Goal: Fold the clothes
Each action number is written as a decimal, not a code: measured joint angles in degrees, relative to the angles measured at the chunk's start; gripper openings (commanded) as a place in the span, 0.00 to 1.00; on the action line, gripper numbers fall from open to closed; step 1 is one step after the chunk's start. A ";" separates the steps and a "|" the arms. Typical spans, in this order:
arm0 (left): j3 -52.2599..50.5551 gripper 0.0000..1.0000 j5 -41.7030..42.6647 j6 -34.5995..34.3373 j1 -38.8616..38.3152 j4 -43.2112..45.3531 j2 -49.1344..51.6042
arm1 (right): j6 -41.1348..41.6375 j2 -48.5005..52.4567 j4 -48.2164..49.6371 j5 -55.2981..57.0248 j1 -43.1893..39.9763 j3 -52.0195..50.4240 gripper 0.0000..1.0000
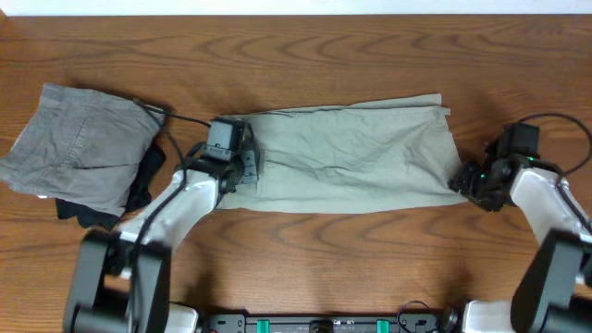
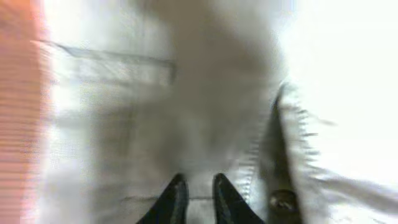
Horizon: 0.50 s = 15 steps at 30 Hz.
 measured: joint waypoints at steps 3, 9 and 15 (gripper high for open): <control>0.00 0.32 -0.59 0.09 0.09 1.60 -6.10 | -2.67 -6.69 5.31 -4.24 0.26 0.96 0.54; 0.02 0.34 -0.96 0.04 0.07 3.80 -9.42 | -7.26 -12.48 14.34 -8.22 4.48 2.97 0.48; 0.02 0.34 -0.96 0.04 0.07 3.74 -5.40 | -10.80 -6.12 18.08 -9.33 9.03 2.99 0.46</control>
